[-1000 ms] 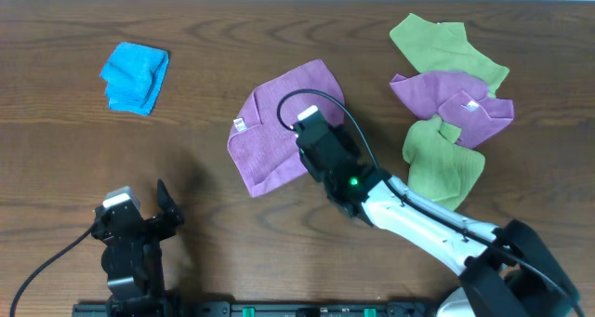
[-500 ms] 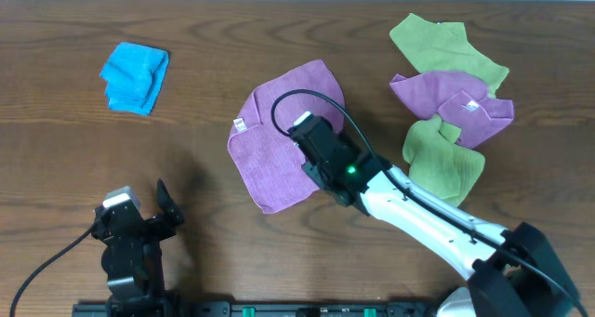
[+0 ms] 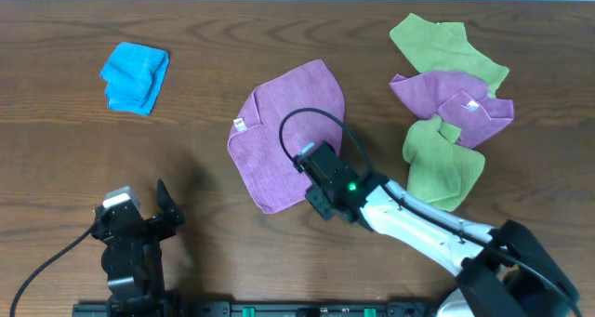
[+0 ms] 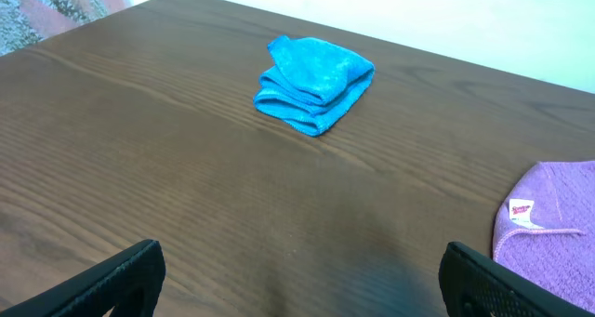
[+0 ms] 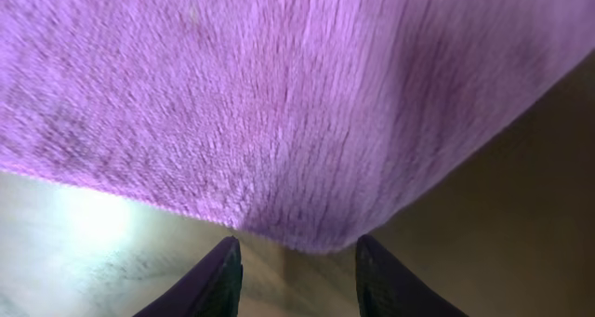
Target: Fold the cloth
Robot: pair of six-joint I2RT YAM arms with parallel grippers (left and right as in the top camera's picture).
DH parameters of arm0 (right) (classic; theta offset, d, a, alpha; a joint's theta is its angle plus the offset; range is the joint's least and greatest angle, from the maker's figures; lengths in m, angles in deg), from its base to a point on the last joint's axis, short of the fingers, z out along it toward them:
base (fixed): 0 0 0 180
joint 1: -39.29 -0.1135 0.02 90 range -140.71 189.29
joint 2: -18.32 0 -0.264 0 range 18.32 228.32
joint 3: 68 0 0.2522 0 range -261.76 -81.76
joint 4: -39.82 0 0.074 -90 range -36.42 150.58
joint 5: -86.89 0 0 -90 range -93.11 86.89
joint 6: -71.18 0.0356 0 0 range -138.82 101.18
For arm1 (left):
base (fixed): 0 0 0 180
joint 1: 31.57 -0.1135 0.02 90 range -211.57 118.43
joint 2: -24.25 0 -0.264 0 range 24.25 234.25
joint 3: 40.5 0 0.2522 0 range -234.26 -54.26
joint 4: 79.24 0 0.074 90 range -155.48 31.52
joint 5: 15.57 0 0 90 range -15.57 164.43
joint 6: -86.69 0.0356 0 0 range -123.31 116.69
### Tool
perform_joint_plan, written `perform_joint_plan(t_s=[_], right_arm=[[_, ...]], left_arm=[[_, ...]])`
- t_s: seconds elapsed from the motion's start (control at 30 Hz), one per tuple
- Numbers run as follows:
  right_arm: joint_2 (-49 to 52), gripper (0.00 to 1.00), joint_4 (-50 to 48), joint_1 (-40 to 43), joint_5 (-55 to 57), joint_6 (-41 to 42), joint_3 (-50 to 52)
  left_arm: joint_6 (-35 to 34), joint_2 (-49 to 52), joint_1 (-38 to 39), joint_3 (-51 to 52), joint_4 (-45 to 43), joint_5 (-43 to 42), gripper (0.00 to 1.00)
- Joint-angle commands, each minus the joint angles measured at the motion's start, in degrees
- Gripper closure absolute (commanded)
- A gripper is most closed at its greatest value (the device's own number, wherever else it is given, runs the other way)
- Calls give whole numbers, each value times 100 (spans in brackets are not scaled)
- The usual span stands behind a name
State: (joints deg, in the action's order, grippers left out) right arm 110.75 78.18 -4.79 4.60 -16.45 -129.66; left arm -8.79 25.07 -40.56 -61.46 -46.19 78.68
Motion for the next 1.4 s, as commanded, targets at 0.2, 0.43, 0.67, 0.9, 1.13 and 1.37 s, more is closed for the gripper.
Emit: perform_joint_plan(t_s=[0.2,0.43,0.67,0.9,1.13,1.37], right_arm=[[44,54,-531,-20,822,358,420],[428,53,-1123,-2,940,358,442],[798,54,-1311,46,1370,662,393],[798,61,-1305,212,1644,682,160],[798,80,-1196,299,2039,431,-490],[798,99,-1191,328,2039,212,-1161]], left_arm=[[101,-9,-37,122,55,-9,5],[103,-9,-37,122,55,-9,5],[101,-9,-37,122,55,-9,5],[101,-9,-37,122,55,-9,5],[103,-9,-37,122,55,-9,4],[101,-9,-37,122,55,-9,4]])
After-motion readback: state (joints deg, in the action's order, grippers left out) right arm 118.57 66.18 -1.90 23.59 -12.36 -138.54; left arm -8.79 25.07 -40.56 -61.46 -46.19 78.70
